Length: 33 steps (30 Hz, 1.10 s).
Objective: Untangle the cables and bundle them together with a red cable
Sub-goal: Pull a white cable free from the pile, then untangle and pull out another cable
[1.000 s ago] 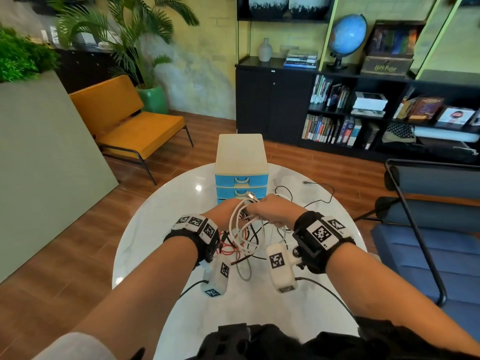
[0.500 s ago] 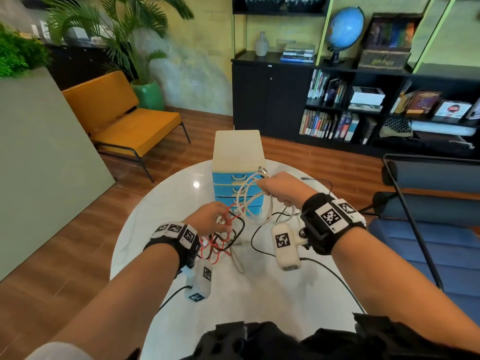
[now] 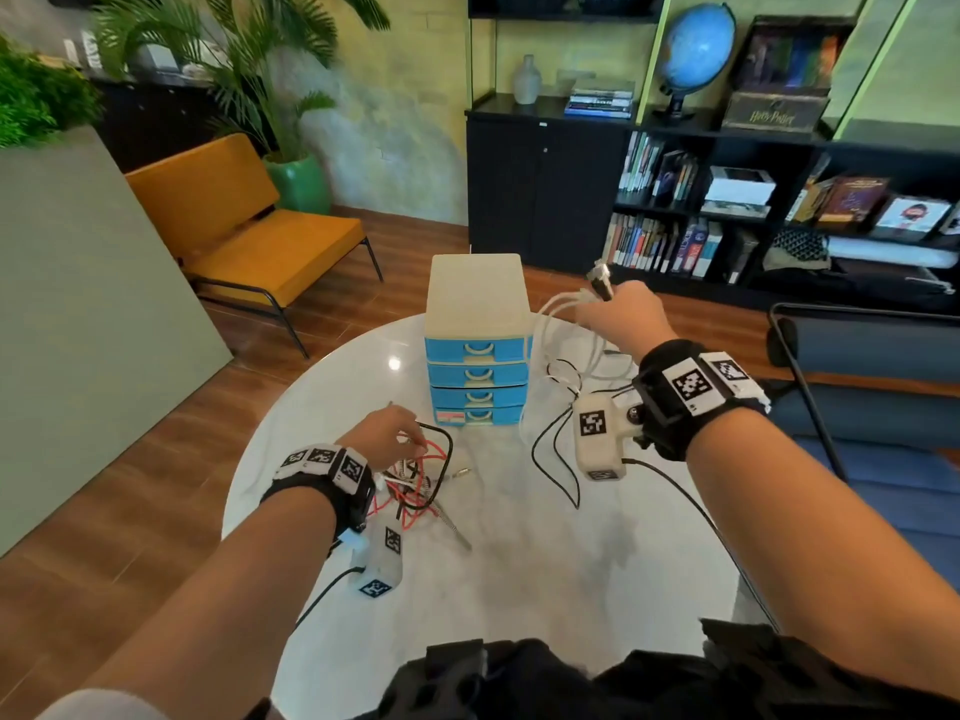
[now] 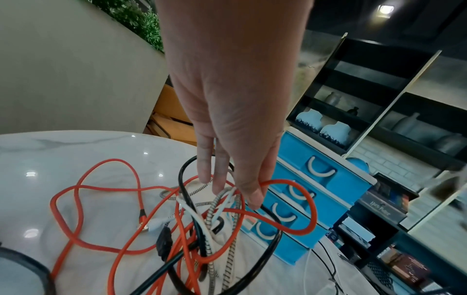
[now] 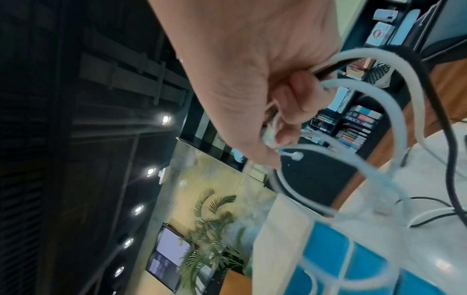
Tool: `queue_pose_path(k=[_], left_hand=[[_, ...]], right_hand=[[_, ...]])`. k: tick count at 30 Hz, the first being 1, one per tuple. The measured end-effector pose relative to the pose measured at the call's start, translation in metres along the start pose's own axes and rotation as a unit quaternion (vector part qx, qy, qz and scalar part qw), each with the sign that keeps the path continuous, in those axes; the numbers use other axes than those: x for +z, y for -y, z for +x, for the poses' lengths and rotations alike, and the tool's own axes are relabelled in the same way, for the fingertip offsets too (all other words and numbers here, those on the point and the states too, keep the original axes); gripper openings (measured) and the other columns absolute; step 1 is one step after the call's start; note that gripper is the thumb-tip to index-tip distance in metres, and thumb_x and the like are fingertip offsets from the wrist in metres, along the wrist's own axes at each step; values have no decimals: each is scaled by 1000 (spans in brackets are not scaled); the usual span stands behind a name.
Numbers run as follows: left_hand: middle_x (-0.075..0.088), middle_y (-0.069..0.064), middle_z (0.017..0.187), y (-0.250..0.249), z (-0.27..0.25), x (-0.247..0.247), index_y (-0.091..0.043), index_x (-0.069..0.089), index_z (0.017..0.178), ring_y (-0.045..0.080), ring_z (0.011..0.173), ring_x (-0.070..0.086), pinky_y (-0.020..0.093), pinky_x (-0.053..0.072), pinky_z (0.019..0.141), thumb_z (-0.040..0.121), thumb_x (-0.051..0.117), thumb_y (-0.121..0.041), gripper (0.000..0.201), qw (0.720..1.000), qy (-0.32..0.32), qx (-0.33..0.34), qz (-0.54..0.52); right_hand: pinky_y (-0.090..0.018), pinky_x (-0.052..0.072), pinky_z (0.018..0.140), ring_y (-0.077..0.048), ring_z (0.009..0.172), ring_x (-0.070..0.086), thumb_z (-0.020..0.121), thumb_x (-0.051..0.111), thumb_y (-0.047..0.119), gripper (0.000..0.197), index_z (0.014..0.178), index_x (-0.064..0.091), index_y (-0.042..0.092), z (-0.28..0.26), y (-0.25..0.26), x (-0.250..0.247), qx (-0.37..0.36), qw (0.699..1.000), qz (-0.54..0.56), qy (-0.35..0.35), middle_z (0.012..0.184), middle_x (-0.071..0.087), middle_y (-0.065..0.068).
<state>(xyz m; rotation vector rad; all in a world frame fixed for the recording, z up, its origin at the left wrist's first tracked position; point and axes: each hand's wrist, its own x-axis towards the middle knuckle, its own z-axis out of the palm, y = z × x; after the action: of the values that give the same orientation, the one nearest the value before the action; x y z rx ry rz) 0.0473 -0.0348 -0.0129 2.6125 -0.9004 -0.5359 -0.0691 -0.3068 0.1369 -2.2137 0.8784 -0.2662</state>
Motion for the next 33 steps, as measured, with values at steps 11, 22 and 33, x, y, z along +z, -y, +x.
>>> queue_pose_path(k=[11, 22, 33], left_hand=[[57, 6, 114, 8, -7, -9, -15, 61, 107, 22, 105, 55, 30, 43, 93, 95, 50, -19, 17, 993, -107, -58, -7], [65, 10, 114, -20, -2, 5, -3, 66, 112, 23, 104, 60, 29, 47, 89, 91, 57, -36, 40, 990, 69, -112, 40], [64, 11, 82, -40, 1, -31, -7, 59, 82, 20, 71, 64, 27, 58, 66, 99, 44, -28, 31, 958, -5, -132, -256]], right_hand=[[-32, 45, 71, -23, 84, 55, 100, 45, 19, 33, 124, 55, -1, 1, -19, 33, 57, 996, 63, 28, 97, 57, -11], [-23, 36, 42, -14, 50, 41, 105, 29, 22, 36, 75, 48, 17, -25, -14, 47, 48, 973, 158, 160, 65, 46, -2], [-25, 26, 47, -14, 53, 31, 101, 42, 26, 28, 79, 56, 16, -32, -4, 62, 12, 971, 88, 220, 70, 40, -3]])
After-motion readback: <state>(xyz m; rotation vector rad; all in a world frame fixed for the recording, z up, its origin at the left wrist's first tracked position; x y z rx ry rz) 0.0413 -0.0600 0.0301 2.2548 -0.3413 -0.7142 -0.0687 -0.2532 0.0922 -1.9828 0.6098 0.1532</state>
